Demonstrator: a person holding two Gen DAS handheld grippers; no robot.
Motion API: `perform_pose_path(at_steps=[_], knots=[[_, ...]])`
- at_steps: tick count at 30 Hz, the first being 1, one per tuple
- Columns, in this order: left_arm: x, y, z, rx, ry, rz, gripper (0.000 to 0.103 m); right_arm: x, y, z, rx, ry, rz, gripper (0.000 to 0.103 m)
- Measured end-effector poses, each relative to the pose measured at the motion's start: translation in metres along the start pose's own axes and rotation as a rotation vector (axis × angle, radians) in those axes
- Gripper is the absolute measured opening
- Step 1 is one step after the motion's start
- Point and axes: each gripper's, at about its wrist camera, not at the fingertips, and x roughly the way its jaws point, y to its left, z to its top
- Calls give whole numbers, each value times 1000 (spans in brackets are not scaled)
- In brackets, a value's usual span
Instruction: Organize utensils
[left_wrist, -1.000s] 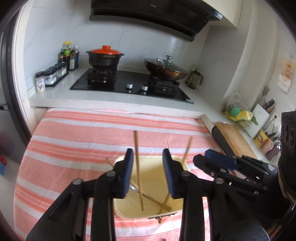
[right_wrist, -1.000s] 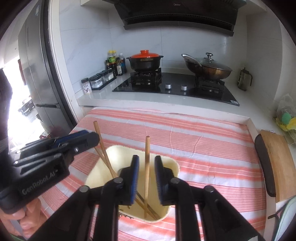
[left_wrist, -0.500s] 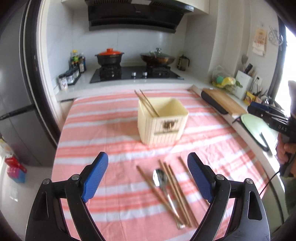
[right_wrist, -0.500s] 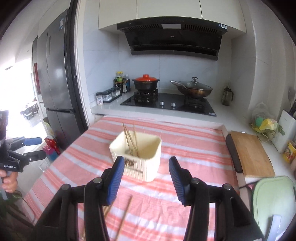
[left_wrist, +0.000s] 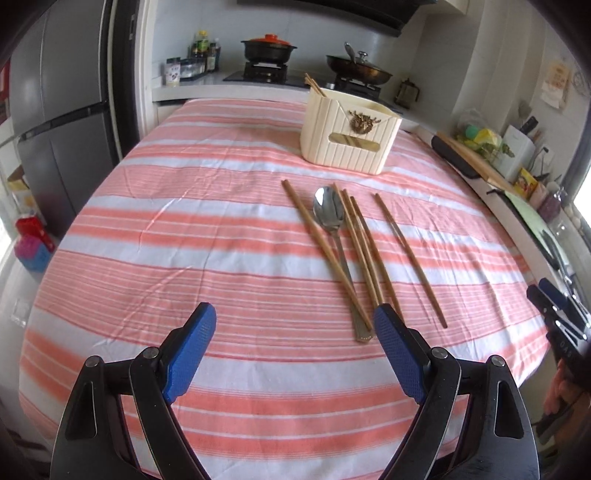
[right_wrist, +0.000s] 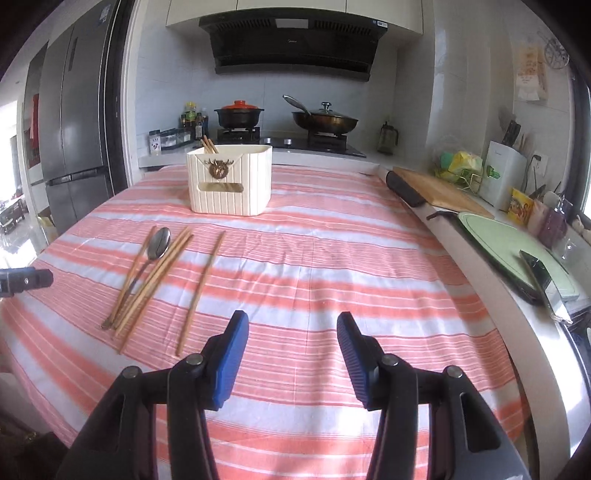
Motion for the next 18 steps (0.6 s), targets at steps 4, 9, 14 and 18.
perform_pose_path(at_steps=[4,9,14,18], knots=[[6,-8,4,-3,-11,-15,92,1,-1,0,60,-5,20,51],[17,-12,-3,13,16,21,93,3,18,2,34,-7,71,51],[28,-4,4,9,15,48,93,7,33,-4,-4,22,103,51],[47,-1,21,-15,13,50,93,8,34,-4,-7,30,106,51]])
